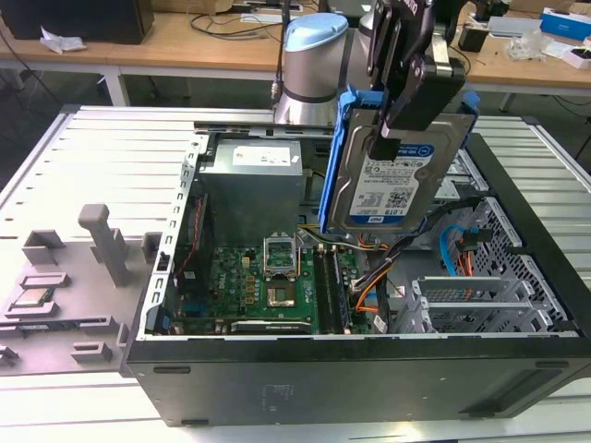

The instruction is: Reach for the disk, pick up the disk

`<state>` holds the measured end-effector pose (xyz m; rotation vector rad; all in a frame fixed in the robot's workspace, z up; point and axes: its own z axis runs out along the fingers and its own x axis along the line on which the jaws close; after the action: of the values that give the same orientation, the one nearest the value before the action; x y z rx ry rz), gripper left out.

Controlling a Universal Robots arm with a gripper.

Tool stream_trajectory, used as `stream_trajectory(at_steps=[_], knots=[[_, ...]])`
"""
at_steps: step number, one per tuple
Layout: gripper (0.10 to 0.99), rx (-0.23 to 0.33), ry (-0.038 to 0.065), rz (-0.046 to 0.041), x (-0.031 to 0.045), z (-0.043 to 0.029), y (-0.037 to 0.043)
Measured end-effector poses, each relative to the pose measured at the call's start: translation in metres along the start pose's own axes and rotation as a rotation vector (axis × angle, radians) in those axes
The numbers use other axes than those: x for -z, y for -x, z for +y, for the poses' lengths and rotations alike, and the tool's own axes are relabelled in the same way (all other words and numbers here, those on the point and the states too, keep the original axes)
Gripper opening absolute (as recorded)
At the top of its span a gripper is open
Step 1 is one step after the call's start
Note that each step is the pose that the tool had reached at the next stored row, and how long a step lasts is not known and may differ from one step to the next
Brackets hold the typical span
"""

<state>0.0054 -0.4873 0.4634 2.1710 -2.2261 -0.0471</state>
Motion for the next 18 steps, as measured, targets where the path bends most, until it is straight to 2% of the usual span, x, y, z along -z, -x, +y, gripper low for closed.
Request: stream_trajectory(at_steps=[15, 18], knots=[[0.365, 0.000, 0.000, 0.0000, -0.0015, -0.0006, -0.0205], [0.365, 0.000, 0.000, 0.0000, -0.0020, -0.0008, -0.0271]])
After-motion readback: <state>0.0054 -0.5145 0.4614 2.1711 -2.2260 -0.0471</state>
